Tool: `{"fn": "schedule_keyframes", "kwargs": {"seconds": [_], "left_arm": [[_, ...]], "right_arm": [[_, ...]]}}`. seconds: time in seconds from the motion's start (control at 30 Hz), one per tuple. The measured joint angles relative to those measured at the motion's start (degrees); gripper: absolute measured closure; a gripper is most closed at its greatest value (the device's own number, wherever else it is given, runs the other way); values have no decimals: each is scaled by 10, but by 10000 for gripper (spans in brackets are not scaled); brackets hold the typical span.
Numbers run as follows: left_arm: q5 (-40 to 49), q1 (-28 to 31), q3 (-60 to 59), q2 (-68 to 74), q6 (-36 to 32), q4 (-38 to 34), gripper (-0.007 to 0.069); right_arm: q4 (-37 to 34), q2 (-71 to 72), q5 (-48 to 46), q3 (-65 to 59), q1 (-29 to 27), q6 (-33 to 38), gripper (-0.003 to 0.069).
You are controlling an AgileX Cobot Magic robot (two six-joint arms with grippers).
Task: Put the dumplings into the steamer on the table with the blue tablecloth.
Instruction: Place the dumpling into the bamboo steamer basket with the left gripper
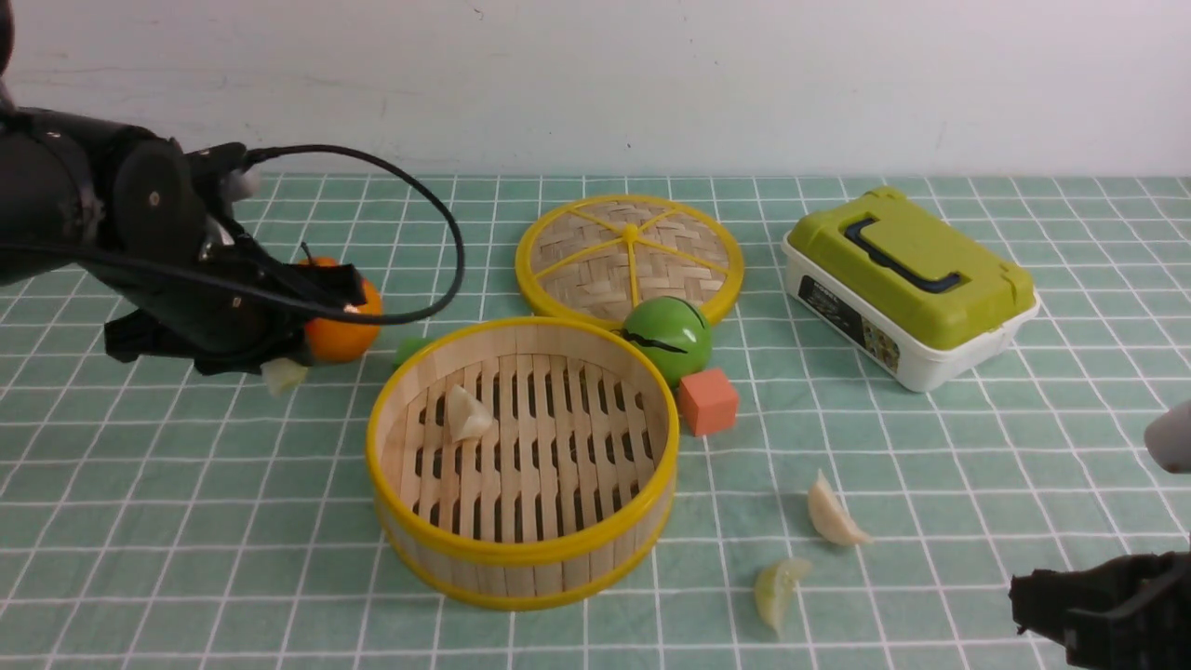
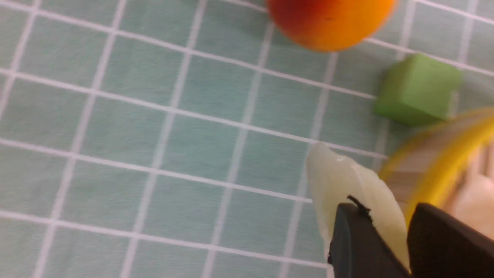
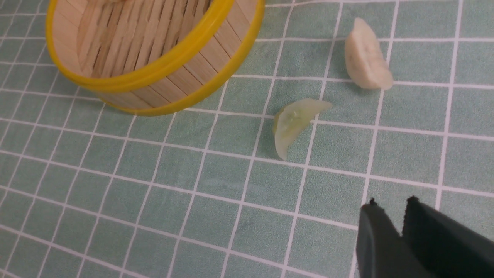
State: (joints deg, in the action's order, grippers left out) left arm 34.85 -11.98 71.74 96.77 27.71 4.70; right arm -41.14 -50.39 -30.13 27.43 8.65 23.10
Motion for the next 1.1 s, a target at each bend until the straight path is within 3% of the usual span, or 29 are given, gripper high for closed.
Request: {"fn": "schedule_keyframes", "kwargs": {"seconds": [0.1, 0.27, 0.43, 0.77, 0.83, 0.93, 1.1], "left_arm": [[-15, -48, 3, -2, -14, -1, 463], [-118, -144, 13, 35, -22, -8, 463], [-150, -166, 45, 107, -19, -9, 463], [-101, -170, 122, 187, -16, -22, 459], [-98, -170, 123, 187, -11, -22, 416], [-84, -170, 123, 171, -9, -22, 291], [-32, -170, 123, 89, -13, 3, 237]], "right_arm": [[0, 0, 3, 0, 0, 0, 545], [1, 0, 6, 0, 0, 1, 541], [1, 0, 7, 0, 0, 2, 537], [0, 0, 8, 0, 0, 30, 530], [-5, -1, 7, 0, 0, 37, 520], [-7, -18, -12, 4, 0, 37, 478], [-6, -60, -61, 41, 8, 38, 379]]}}
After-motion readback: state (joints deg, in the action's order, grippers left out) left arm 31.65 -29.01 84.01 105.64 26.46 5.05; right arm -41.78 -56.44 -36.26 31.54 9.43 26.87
